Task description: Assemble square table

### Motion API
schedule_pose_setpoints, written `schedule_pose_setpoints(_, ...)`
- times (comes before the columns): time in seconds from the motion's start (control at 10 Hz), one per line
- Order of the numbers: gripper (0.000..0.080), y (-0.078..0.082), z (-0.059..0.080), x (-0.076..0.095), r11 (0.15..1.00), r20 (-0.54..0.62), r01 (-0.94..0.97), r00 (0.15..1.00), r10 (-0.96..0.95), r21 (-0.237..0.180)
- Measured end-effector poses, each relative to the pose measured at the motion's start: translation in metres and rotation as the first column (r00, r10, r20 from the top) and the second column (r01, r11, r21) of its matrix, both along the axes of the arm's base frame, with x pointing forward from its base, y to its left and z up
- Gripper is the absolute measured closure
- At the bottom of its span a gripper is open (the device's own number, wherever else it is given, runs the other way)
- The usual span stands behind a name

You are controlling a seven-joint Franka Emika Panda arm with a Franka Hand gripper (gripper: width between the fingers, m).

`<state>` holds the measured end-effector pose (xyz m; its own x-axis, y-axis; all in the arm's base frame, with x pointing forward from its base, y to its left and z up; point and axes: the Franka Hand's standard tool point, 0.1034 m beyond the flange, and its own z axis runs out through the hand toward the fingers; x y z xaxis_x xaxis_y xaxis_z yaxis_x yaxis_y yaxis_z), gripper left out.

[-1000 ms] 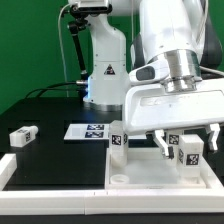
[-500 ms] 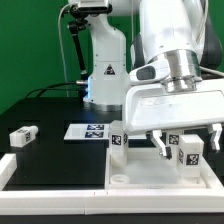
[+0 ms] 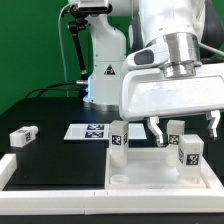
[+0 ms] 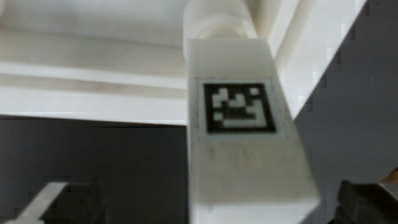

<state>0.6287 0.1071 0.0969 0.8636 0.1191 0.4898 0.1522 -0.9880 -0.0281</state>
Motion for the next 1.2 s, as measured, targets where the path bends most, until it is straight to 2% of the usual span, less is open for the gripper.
schedule_pose_setpoints(0.1, 0.0151, 0.002, -0.007, -0.003, 1.000, -0.065, -0.006, 0.998, 0.006, -0.002)
schedule_pose_setpoints(0.2, 0.0151, 0.003, -0.010, -0.002, 1.000, -0.158, -0.015, 0.987, 0.014, -0.005)
schedule_pose_setpoints(0.3, 0.0151, 0.001, -0.010, 0.002, 1.000, -0.205, -0.018, 0.979, 0.016, -0.008)
schedule_pose_setpoints(0.5, 0.0151, -0.001, -0.015, -0.002, 1.000, -0.333, -0.025, 0.943, 0.019, -0.013)
schedule_pose_setpoints(0.6, 0.0151, -0.001, -0.018, -0.008, 0.999, -0.422, -0.031, 0.906, 0.023, -0.014)
schedule_pose_setpoints(0.7, 0.0151, -0.004, -0.019, -0.008, 0.999, -0.548, -0.040, 0.836, 0.025, -0.015)
schedule_pose_setpoints(0.8, 0.0151, -0.004, -0.019, 0.003, 1.000, -0.578, -0.026, 0.816, 0.012, -0.015)
schedule_pose_setpoints(1.0, 0.0151, -0.004, -0.021, 0.004, 1.000, -0.569, -0.015, 0.822, 0.003, -0.016)
schedule_pose_setpoints(1.2, 0.0401, -0.004, -0.021, 0.003, 1.000, -0.571, -0.001, 0.821, -0.009, -0.017)
